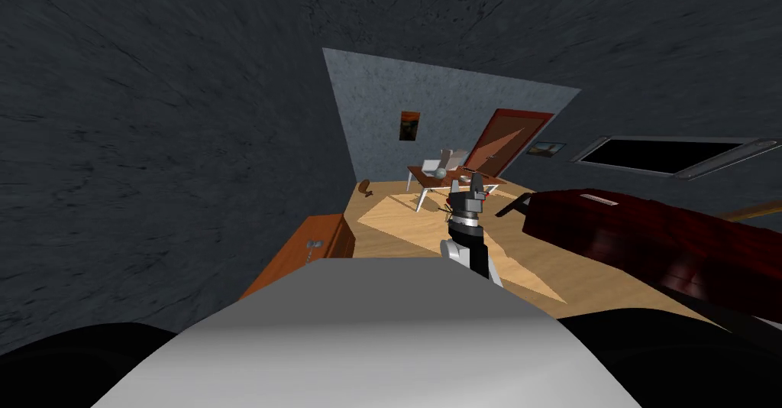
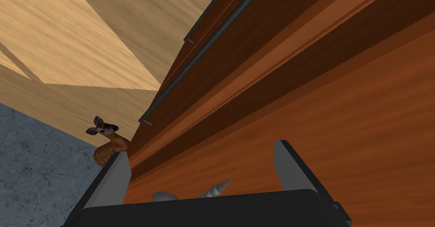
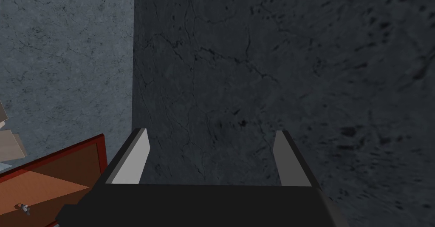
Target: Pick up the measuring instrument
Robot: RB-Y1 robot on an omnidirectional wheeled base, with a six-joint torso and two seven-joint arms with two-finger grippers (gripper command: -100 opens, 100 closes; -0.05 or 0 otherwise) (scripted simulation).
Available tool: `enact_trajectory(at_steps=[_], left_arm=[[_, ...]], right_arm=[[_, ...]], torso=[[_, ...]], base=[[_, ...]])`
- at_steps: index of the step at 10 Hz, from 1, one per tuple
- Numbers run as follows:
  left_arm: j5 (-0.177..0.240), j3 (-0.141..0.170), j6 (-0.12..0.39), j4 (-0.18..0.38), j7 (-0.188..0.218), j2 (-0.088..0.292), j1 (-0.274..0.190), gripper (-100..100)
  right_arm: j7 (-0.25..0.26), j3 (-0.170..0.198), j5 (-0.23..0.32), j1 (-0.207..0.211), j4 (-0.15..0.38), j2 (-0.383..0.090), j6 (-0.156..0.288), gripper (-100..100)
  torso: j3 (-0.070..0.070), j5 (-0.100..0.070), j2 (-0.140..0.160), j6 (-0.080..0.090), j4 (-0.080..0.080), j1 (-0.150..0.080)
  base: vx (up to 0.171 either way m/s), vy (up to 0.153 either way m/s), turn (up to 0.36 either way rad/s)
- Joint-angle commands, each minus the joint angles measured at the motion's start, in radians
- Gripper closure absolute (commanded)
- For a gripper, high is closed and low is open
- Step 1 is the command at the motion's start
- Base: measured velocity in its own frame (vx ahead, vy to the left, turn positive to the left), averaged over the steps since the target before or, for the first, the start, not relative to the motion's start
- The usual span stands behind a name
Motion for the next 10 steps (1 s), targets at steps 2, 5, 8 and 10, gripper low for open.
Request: enact_trajectory(at_steps=[2, 5, 8, 10], left_arm=[[-0.019, -0.014, -0.018, 0.076, -0.019, 0.026, 0.0, -100], [-0.039, -0.036, -0.03, 0.137, -0.037, 0.069, 0.002, -100], [-0.056, -0.054, -0.042, 0.189, -0.057, 0.108, 0.0, -100], [-0.064, -0.062, -0.049, 0.21, -0.067, 0.126, -0.003, -100]], right_arm=[[0.0, 0.0, 0.0, 0.0, 0.0, 0.0, 0.0, 0], [0.0, 0.0, 0.0, 0.0, 0.0, 0.0, 0.0, 0], [0.0, 0.0, 0.0, 0.0, 0.0, 0.0, 0.0, 0], [0.0, 0.0, 0.0, 0.0, 0.0, 0.0, 0.0, 0]], torso=[[0.0, 0.0, 0.0, -0.001, 0.0, 0.0], [0.0, 0.0, -0.001, 0.0, 0.0, 0.001], [-0.001, 0.001, -0.001, -0.001, 0.0, 0.003], [-0.001, 0.001, -0.002, 0.0, 0.0, 0.003]], base=[[0.045, 0.016, -0.182], [0.059, 0.03, -0.223], [0.059, 0.054, -0.18], [0.069, 0.056, -0.202]])
